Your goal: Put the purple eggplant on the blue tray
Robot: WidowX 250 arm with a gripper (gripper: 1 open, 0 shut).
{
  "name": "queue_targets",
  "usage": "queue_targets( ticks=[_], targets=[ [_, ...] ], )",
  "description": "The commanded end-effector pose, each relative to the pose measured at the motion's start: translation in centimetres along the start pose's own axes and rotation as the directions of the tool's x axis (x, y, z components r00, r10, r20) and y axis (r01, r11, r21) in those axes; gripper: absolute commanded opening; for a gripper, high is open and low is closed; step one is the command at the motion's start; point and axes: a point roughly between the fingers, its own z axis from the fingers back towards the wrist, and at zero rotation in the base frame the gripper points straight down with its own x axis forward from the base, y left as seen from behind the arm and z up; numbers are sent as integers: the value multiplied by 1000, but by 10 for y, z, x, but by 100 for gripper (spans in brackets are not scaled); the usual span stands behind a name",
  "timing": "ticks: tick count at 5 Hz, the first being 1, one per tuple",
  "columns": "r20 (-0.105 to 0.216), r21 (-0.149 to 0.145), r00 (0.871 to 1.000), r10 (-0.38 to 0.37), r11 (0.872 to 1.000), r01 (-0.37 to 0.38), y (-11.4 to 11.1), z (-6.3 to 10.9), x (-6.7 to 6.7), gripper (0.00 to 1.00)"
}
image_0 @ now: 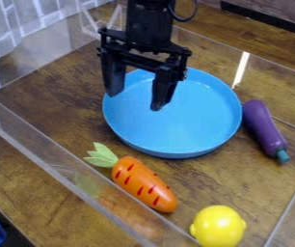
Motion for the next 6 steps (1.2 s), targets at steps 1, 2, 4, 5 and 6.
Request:
queue_targets(
  ticks=[1, 2, 4, 5, 6],
  targets=[
    [64, -9, 998, -7, 1000, 8, -8, 16, 9, 100],
    [63, -13, 998, 1, 1000, 0, -12, 16, 11, 100],
    [65, -30, 997, 31, 999, -29, -24, 15, 18, 100],
    [65, -40, 997, 41, 998, -39, -30, 14, 22, 100],
    [67, -50, 997, 49, 998, -46, -35, 13, 26, 100]
  ],
)
